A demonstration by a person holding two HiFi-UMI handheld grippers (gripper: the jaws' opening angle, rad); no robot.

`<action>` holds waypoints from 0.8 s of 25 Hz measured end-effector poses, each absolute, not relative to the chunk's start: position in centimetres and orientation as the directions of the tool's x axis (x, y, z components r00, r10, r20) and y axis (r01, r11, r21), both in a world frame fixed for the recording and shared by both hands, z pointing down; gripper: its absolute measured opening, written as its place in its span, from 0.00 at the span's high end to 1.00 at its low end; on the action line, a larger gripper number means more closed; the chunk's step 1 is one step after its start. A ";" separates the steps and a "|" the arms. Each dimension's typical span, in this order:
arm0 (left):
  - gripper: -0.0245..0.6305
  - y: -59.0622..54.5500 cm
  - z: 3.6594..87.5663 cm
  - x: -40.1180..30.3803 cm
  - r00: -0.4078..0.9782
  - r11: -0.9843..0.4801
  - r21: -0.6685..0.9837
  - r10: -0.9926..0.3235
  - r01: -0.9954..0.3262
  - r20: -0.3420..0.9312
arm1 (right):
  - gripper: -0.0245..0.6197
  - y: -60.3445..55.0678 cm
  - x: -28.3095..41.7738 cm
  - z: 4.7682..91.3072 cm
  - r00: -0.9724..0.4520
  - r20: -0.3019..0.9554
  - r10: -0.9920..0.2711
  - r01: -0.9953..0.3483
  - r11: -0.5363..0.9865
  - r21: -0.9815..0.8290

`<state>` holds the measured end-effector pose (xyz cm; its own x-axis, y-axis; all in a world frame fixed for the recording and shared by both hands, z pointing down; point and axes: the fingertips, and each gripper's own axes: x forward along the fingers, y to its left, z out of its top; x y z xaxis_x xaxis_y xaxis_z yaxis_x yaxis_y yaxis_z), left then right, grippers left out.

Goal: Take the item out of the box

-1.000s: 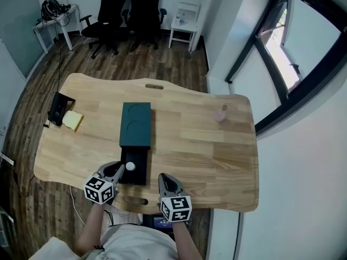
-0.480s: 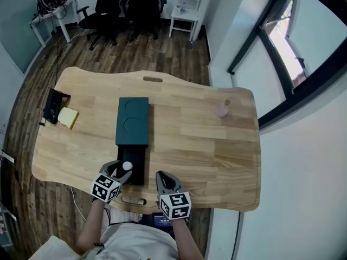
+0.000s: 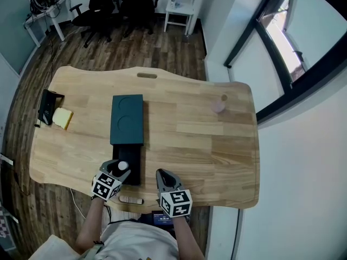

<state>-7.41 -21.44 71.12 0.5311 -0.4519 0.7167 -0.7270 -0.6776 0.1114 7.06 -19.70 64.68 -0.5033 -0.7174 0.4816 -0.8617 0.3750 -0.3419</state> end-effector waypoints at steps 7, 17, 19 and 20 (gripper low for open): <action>0.62 -21.3 72.3 -7.7 0.501 -0.648 0.128 -0.433 -0.751 0.749 | 0.95 -19.8 7.2 64.5 -0.500 0.480 -0.721 -0.864 0.375 -0.336; 0.69 -21.6 71.9 -7.7 0.523 -0.609 0.182 -0.447 -0.772 0.726 | 0.95 -19.6 8.0 64.1 -0.479 0.482 -0.734 -0.876 0.367 -0.312; 0.69 -21.8 71.6 -7.6 0.531 -0.603 0.193 -0.454 -0.774 0.715 | 0.95 -19.5 8.3 63.9 -0.467 0.482 -0.741 -0.883 0.362 -0.299; 0.69 -21.8 71.3 -7.5 0.534 -0.603 0.193 -0.457 -0.774 0.712 | 0.95 -19.4 8.4 63.7 -0.461 0.481 -0.746 -0.886 0.360 -0.292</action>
<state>-7.52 -21.78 71.34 0.5337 -0.4565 0.7118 -0.7738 -0.6031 0.1934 8.40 -19.37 63.66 -0.4609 -0.7456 0.4813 -0.8863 0.3596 -0.2917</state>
